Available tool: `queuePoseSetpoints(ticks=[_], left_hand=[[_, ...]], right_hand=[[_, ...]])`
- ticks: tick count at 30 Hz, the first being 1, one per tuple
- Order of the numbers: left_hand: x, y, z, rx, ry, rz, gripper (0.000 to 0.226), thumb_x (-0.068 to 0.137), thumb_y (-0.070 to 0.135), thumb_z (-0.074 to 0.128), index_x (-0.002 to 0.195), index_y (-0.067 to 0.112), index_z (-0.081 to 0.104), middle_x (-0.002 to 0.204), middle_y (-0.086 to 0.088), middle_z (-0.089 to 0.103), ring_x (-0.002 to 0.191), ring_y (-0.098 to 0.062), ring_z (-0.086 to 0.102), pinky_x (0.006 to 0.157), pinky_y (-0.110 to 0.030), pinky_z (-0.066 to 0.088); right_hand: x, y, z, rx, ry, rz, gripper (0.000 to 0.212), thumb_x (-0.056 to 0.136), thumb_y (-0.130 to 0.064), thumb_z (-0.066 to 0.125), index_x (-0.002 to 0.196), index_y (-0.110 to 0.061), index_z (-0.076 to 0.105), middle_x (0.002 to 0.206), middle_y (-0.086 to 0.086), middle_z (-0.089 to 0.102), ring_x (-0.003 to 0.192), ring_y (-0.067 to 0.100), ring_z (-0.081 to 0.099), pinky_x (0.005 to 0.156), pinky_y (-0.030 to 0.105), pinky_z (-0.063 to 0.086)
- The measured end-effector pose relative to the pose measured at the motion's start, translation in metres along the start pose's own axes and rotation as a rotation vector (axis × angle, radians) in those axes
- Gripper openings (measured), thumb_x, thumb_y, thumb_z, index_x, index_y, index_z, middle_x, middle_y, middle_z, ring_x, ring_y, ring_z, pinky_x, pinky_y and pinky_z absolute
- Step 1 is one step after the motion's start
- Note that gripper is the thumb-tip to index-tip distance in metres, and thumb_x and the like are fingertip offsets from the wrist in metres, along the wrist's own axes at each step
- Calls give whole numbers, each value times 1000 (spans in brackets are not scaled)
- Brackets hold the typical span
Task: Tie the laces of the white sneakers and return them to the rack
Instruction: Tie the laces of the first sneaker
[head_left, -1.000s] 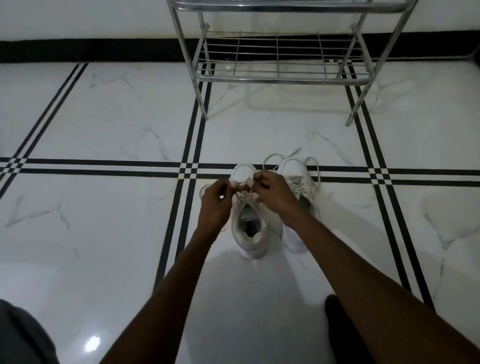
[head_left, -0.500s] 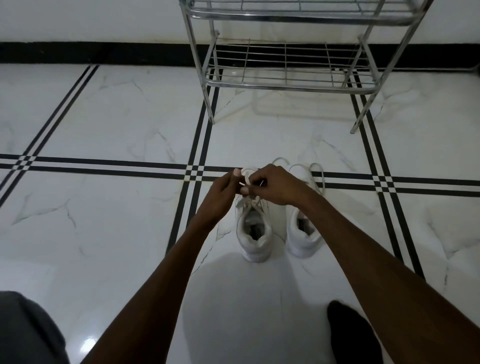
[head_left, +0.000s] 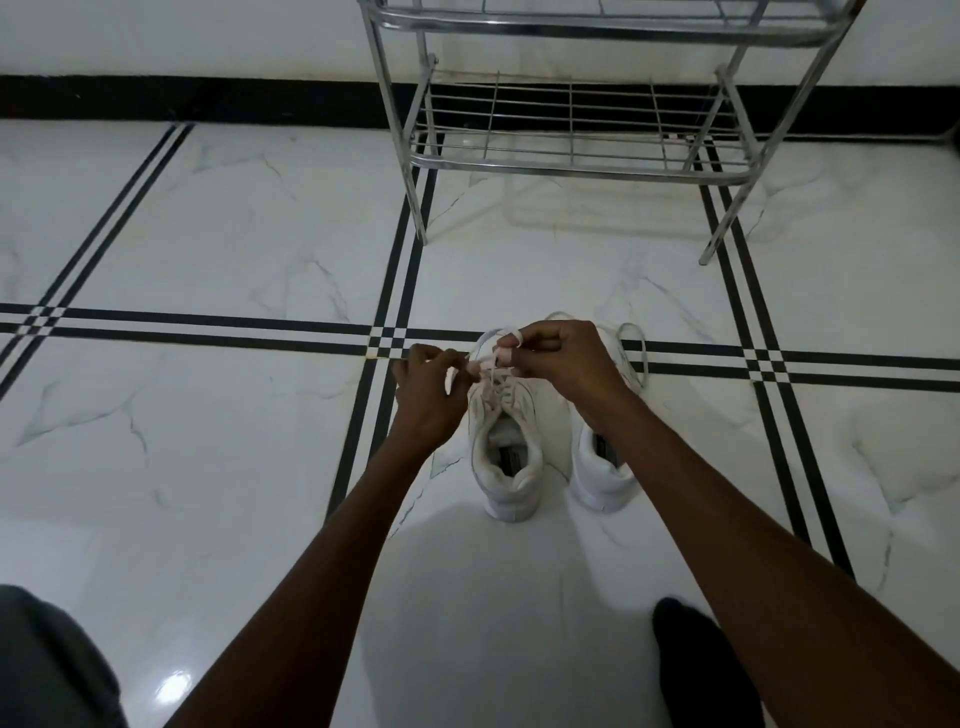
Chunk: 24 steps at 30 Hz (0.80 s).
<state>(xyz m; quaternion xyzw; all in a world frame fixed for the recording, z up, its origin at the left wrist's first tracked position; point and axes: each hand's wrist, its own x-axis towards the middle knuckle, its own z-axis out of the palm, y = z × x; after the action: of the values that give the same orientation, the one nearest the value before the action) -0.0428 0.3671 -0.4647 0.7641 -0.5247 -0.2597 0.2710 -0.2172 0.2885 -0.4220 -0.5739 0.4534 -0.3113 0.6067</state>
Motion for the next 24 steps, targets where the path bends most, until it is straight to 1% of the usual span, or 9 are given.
queuePoseSetpoints(ticks=[3,5,8,11,14,16,19,21,24], left_hand=[[-12,14,-21,-435,16,-51,41,104,45,44,89,15,69,101,-6,62,101,-17,54,93,-36,44],[-15,13,-35,-644,82,-60,45,105,40,45,78,8,62,72,-10,57,71,-22,56,73,-38,52],[-19,-25,-44,-334,259,-163,47,103,42,46,77,5,60,60,-5,46,59,-20,48,59,-31,42],[-40,-70,-47,145,276,-362,48,99,54,49,81,13,66,70,-6,63,72,-31,66,69,-35,50],[-48,-77,-36,105,231,-429,50,96,56,54,85,10,68,77,-8,69,77,-34,68,72,-35,50],[-44,-71,-26,13,233,-315,41,97,46,59,94,7,69,90,-13,73,85,-32,69,74,-38,54],[-33,-53,-12,-23,201,-101,27,94,25,69,114,8,70,117,-15,70,109,-31,64,91,-39,52],[-28,-36,2,-80,89,27,26,94,16,68,119,9,70,122,-12,68,115,-24,60,96,-30,44],[-24,-17,21,-153,0,111,17,93,11,67,110,10,71,117,-9,68,111,-20,60,94,-23,46]], right_hand=[[1,-3,-3,51,-54,82,24,92,-22,68,100,0,74,103,11,77,91,16,72,74,28,58],[7,0,-11,-23,-20,152,24,94,-27,64,100,-7,76,101,2,77,92,11,69,69,22,51],[13,20,-29,-638,256,79,24,89,-22,66,86,-2,78,86,14,76,86,23,69,66,25,45],[11,46,-41,-909,347,-14,32,85,-26,74,70,2,75,73,19,72,76,30,68,72,33,52],[8,55,-41,-889,349,0,35,73,-38,84,72,-5,71,75,17,69,76,32,64,70,38,53],[5,51,-37,-901,350,-56,42,68,-35,87,89,-3,71,93,19,67,88,32,62,78,40,53],[1,45,-29,-794,147,-182,33,71,-2,83,102,-2,72,103,11,68,88,20,65,82,17,48],[2,48,-21,-860,-25,-241,28,74,2,76,99,-9,76,102,11,74,91,26,70,86,30,54],[1,54,-11,-956,-103,-234,19,81,-5,67,92,-17,77,94,8,78,89,25,71,81,43,57]])
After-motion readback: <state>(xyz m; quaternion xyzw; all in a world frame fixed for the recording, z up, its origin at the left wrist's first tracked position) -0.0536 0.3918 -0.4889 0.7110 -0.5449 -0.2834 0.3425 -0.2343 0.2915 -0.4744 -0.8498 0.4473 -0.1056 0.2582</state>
